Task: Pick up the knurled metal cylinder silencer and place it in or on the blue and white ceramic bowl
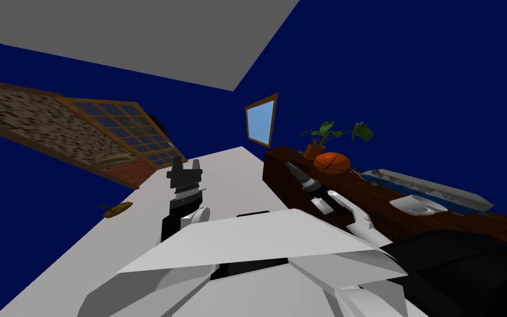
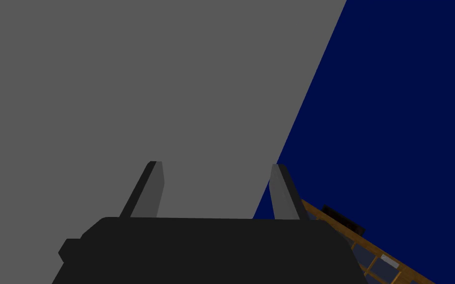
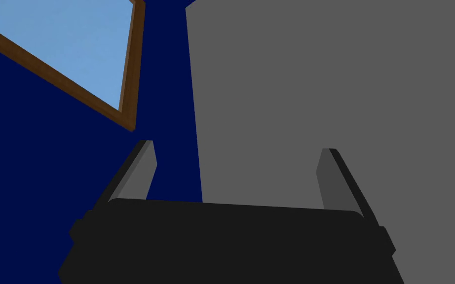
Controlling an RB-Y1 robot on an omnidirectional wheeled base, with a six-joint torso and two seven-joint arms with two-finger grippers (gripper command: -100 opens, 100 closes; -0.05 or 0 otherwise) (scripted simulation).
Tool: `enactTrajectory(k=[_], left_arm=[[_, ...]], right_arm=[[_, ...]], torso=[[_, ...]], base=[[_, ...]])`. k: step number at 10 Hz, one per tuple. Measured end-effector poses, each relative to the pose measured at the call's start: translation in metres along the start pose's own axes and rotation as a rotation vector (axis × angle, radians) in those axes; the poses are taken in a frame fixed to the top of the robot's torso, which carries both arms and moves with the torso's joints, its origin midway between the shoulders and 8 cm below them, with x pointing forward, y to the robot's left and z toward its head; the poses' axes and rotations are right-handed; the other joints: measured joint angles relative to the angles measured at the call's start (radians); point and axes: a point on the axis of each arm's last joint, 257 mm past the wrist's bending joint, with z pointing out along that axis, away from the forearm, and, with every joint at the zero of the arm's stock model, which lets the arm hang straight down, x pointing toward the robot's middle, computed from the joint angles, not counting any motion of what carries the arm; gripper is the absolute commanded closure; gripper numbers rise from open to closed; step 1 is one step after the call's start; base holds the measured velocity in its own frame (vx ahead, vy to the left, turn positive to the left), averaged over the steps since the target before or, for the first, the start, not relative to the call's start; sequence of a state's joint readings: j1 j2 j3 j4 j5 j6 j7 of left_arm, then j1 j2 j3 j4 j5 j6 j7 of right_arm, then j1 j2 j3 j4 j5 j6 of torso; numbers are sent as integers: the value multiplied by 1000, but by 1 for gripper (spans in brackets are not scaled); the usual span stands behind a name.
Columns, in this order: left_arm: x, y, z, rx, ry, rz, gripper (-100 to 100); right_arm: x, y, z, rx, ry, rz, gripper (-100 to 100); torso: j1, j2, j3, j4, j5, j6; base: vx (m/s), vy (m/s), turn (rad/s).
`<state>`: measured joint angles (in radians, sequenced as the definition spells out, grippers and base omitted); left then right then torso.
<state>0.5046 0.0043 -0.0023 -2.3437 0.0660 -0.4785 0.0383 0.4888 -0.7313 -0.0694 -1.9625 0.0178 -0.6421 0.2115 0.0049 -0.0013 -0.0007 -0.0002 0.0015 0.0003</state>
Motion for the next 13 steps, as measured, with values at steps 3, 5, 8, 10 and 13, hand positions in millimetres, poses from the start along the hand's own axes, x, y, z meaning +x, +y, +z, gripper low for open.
enactTrajectory(k=[3,5,8,10,13], left_arm=[[0,0,0,0,0,0,0],[0,0,0,0,0,0,0],[0,0,0,0,0,0,0],[0,0,0,0,0,0,0],[0,0,0,0,0,0,0]], right_arm=[[17,-22,-15,24,108,-51,-100],[30,-40,-31,44,182,-82,-100],[42,-63,-52,75,294,-129,-100],[52,-80,-71,98,375,-158,-100],[56,-101,-96,131,474,-196,-100]], torso=[[-1,-2,-1,0,0,0],[-1,-2,-1,0,0,0],[-3,-2,-1,0,-1,0],[-3,-2,-1,0,-1,0],[-5,0,0,0,-1,0]], base=[[58,65,99],[59,71,110],[67,49,119],[83,34,102],[54,16,77]])
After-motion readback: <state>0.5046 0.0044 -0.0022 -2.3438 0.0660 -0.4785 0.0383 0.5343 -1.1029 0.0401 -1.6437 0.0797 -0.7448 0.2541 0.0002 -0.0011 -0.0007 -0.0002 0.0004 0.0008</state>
